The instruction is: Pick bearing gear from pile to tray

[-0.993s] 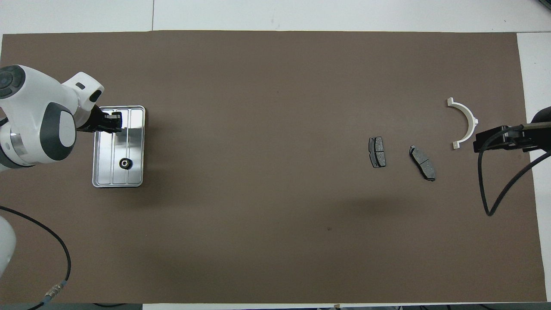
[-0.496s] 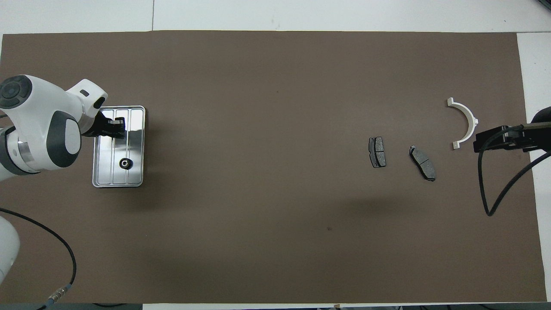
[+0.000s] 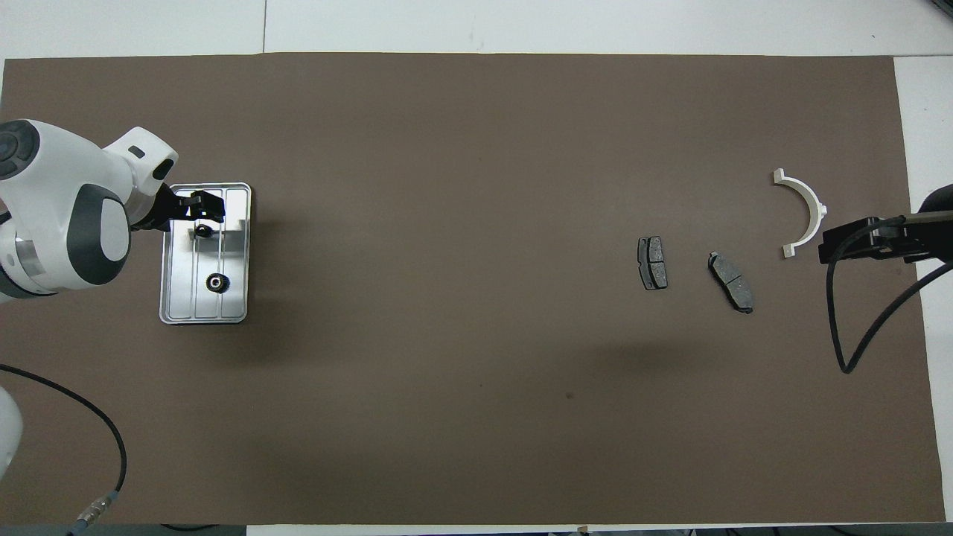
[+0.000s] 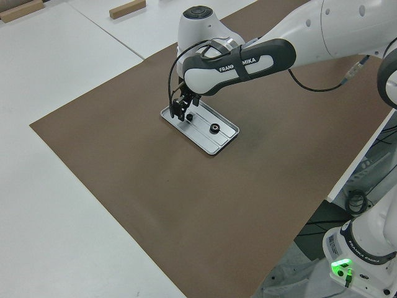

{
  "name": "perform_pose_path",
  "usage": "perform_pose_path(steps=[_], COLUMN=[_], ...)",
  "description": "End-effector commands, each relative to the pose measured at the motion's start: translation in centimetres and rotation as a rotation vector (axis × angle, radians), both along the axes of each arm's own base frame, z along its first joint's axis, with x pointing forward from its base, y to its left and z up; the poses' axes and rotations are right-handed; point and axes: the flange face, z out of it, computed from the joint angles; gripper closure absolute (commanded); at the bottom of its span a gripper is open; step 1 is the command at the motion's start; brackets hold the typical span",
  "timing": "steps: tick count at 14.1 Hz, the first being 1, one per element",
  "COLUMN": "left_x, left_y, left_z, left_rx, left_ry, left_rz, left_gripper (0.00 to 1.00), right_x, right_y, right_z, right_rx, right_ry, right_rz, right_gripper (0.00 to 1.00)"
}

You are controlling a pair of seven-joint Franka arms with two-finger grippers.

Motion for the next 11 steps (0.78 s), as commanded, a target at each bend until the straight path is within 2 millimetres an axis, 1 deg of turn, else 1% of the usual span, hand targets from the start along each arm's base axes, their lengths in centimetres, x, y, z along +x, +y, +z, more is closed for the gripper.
perform_pose_path(steps=[1, 3, 4, 5, 6, 11], left_x=[0.4, -0.7, -1.5, -2.6, -3.7, -8.5], left_y=[0.2, 1.2, 1.2, 2.0, 2.2, 2.1], left_z=[5.1, 8.7, 10.5, 12.5, 14.5, 22.4], left_rx=[-0.005, -0.011, -0.016, -0.021, -0.026, -0.042], left_ry=[0.022, 0.042, 0.053, 0.069, 0.081, 0.086], left_rz=[-0.012, 0.001, 0.001, 0.013, 0.014, 0.008], left_gripper=[0.0, 0.0, 0.0, 0.0, 0.0, 0.0], right_x=[-0.3, -0.3, -0.3, -0.3, -0.3, -0.3], right_y=[-0.2, -0.2, -0.2, -0.2, -0.3, -0.2], right_z=[0.1, 0.1, 0.1, 0.1, 0.1, 0.1], right_rx=[0.02, 0.02, 0.02, 0.02, 0.02, 0.02], right_ry=[-0.018, -0.018, -0.018, -0.018, -0.018, -0.016], right_rz=[0.0, 0.0, 0.002, 0.0, -0.001, 0.003], right_gripper=[0.0, 0.0, 0.0, 0.0, 0.0, 0.0])
